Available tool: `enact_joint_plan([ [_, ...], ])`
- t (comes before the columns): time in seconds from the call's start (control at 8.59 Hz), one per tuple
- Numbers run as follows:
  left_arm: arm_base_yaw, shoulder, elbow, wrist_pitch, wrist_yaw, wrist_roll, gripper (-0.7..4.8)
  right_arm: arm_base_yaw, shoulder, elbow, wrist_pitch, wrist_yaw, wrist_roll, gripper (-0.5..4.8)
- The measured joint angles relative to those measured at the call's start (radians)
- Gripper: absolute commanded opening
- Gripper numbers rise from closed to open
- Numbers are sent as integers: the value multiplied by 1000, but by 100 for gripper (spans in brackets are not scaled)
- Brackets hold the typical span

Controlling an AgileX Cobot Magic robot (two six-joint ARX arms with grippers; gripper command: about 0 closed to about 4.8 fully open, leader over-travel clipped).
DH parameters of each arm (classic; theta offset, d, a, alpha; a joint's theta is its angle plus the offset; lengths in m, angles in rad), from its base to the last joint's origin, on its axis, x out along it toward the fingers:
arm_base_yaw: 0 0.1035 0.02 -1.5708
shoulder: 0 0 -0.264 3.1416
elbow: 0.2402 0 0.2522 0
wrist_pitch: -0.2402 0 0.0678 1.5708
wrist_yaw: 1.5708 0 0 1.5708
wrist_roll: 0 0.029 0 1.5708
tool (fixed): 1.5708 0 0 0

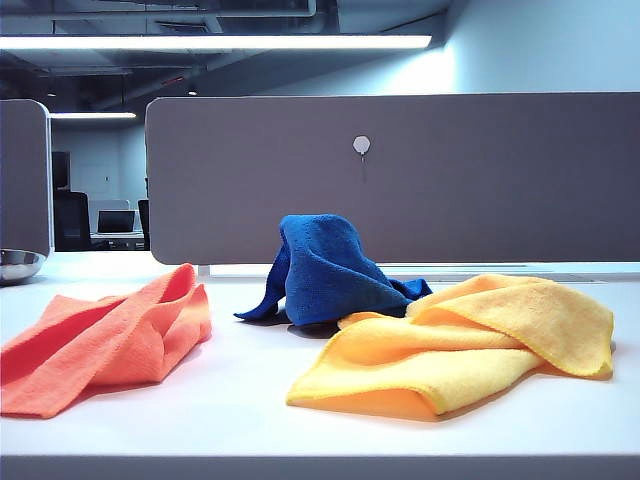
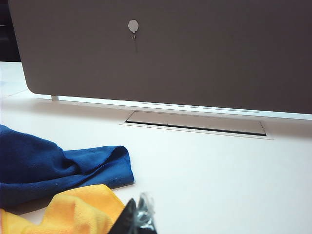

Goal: Pick up a rag that is the same color as the top surface of the Rubik's Cube and cover the cube with it.

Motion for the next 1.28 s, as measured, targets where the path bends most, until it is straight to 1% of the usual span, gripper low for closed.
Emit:
enact_joint_plan([
  [0.12, 0, 0, 0, 0, 29, 3, -5, 0, 0, 0, 0, 5, -6, -1],
  [0.35, 0, 0, 0, 1, 40, 3, -5, -1, 0, 0, 0, 19, -26, -1],
  [0.47, 0, 0, 0, 3, 36, 43, -5, -1, 0, 0, 2, 53, -55, -1],
  [0.58, 0, 0, 0, 4, -35, 67, -5, -1, 0, 0, 6, 57, -58, -1],
  [0.7, 0, 0, 0, 5, -74, 68, -5, -1, 0, 0, 20, 57, -58, -1],
  [0.82, 0, 0, 0, 15, -89, 68, -5, -1, 0, 0, 32, 57, -58, -1],
  [0.93, 0, 0, 0, 60, -141, 77, -5, -1, 0, 0, 46, 57, -58, -1],
  [1.28, 0, 0, 0, 48, -144, 83, -5, -1, 0, 0, 47, 57, -58, -1],
])
